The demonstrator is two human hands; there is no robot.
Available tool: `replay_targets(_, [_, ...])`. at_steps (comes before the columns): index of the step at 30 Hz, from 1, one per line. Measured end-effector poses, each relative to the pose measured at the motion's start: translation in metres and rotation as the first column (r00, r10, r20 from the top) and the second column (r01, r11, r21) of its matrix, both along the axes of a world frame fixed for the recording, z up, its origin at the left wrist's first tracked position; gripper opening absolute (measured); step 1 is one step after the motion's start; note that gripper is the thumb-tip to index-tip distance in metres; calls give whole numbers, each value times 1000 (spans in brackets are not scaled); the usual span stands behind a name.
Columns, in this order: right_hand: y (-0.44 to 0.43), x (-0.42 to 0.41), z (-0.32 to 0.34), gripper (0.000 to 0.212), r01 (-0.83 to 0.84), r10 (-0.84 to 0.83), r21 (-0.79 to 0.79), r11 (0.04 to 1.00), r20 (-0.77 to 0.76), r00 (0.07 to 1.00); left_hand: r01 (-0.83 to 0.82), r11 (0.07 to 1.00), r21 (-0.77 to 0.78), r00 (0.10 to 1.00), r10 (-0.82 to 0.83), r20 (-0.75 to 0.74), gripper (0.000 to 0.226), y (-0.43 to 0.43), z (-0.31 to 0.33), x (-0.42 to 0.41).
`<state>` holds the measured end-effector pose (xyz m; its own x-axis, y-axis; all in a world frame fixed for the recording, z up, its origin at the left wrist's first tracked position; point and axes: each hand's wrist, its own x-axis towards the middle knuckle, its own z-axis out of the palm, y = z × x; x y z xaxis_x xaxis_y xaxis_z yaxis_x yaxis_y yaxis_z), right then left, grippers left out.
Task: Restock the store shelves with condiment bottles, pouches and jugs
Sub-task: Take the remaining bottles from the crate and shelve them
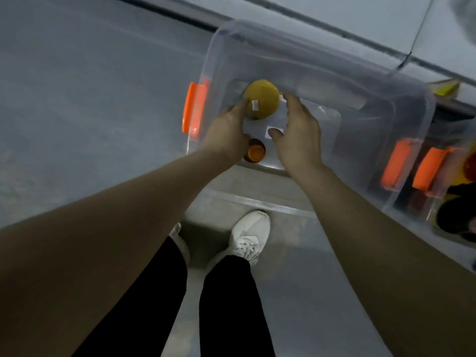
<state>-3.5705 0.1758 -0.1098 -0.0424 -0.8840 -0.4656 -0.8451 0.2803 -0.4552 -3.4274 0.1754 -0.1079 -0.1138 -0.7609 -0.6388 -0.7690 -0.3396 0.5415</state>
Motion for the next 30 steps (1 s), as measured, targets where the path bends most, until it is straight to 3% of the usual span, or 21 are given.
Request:
replay_targets(12, [-17,3,-79,88,43,-44,20,999,75,996,-183,982,50,978,187,-96,63,-25,-61,-12])
replay_targets(18, [-28,2,-90,81,70,-70,10,998,165,984,-294,952,80,927,305,-219,54,-23,-65,-14])
replay_targets(25, [-24,-12,-61,85,24,-35,53,998,210,977,-160,986,37,969,165,-183,61,-23,-40,-10])
replay_targets(30, [-17,-28,-2,69,203,-265,196,959,380,886,-114,993,-15,963,107,-247,67,-27,6,-1])
